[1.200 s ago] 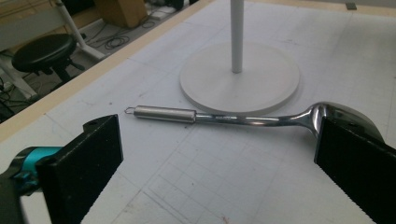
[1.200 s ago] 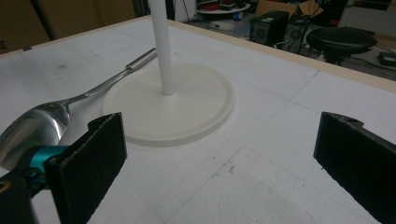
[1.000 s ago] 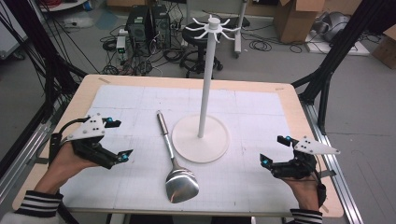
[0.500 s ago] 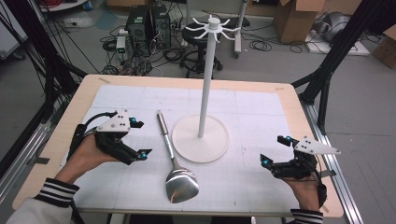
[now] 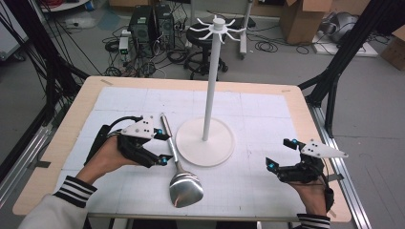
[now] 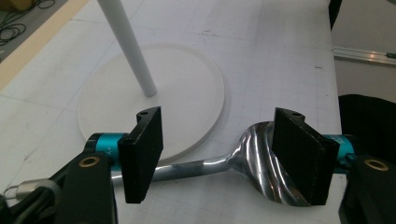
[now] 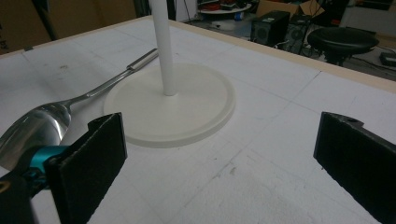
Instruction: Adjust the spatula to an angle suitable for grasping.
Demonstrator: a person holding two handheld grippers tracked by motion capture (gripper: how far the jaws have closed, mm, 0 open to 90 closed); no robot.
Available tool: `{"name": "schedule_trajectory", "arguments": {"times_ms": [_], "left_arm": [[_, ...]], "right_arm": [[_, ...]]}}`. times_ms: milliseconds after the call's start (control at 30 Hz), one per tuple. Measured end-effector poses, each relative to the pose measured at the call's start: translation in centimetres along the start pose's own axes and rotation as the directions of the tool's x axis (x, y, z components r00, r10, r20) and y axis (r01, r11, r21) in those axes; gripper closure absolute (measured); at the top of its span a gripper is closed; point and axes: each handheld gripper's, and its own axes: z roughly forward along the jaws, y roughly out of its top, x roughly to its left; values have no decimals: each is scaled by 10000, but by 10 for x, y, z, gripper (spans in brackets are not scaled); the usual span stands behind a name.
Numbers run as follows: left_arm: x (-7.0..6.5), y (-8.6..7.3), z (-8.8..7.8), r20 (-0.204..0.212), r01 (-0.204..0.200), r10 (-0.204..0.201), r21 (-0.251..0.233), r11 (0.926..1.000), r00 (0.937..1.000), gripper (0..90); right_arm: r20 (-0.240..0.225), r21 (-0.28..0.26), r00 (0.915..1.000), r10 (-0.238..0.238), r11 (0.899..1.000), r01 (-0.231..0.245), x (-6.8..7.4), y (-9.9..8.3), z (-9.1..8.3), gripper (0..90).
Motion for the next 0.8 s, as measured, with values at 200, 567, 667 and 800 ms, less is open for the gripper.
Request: {"name": "schedule_trajectory", "arguments": {"times_ms": [200,567,667,800], "left_arm": [[2,2,15,546,-132,109,411,9991,9984,507],[0,7,44,1131,-337,203,1180,9924,9934,736],[-1,9,54,1313,-432,251,1368,9897,9910,825],[-3,12,67,1521,-522,272,1628,9853,9880,896]], "right_arm": [[-71,64,9999,-72,10000,72,1,0,2,15],[-127,67,9999,-77,9999,78,2,1,4,15],[-145,72,9999,-83,9999,84,3,1,4,15],[-151,84,9998,-119,9999,120,4,2,4,15]]}}
